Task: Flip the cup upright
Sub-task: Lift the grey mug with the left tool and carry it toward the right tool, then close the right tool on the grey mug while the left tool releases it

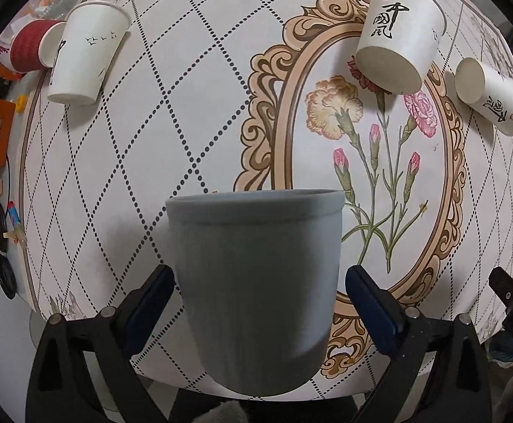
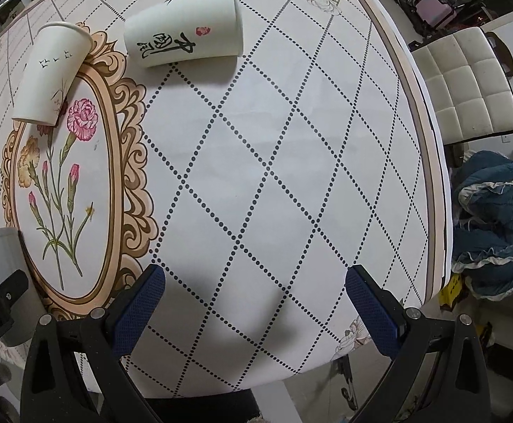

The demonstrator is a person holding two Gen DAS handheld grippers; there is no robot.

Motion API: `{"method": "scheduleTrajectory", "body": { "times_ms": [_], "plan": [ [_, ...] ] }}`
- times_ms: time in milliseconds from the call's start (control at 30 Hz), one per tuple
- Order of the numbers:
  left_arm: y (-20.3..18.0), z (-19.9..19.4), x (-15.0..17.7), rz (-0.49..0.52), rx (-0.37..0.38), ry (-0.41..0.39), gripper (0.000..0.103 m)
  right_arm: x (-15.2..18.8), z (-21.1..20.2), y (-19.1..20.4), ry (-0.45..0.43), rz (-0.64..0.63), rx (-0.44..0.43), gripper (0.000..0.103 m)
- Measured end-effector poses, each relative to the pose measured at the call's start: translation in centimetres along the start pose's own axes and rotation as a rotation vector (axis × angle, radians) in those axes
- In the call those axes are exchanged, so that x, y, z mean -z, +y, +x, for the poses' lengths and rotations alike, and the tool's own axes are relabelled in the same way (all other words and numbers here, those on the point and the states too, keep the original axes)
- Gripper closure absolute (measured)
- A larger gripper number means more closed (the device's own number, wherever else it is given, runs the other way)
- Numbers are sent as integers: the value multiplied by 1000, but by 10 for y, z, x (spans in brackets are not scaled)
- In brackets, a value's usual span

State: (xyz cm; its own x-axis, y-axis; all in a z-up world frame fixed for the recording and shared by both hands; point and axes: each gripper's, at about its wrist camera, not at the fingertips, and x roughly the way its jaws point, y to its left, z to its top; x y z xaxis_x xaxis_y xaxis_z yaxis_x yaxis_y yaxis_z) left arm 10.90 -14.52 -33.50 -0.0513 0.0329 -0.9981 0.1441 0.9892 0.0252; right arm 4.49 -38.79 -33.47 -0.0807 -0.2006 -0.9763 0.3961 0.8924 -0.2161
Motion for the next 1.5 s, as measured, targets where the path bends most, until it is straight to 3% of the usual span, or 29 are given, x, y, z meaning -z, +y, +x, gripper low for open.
{"method": "scheduleTrajectory", "body": {
  "times_ms": [400,800,1067,1300,1500],
  "plan": [
    [10,-10,6,-9,-12,-22,3,0,-1,-1,-6,7,-6,0],
    [27,-78,33,-5,-30,-114,3,7,-19,-1,-32,15,-40,0],
    [51,-116,41,3,9,-179,3,14,-48,12,-59,22,-57,0],
    [101,-126,40,-13,-8,-238,3,22,-83,55,-97,5,-89,0],
    [162,-96,45,-59,-79,-226,3,38,-101,129,-108,-118,-119,0]
  ]
}}
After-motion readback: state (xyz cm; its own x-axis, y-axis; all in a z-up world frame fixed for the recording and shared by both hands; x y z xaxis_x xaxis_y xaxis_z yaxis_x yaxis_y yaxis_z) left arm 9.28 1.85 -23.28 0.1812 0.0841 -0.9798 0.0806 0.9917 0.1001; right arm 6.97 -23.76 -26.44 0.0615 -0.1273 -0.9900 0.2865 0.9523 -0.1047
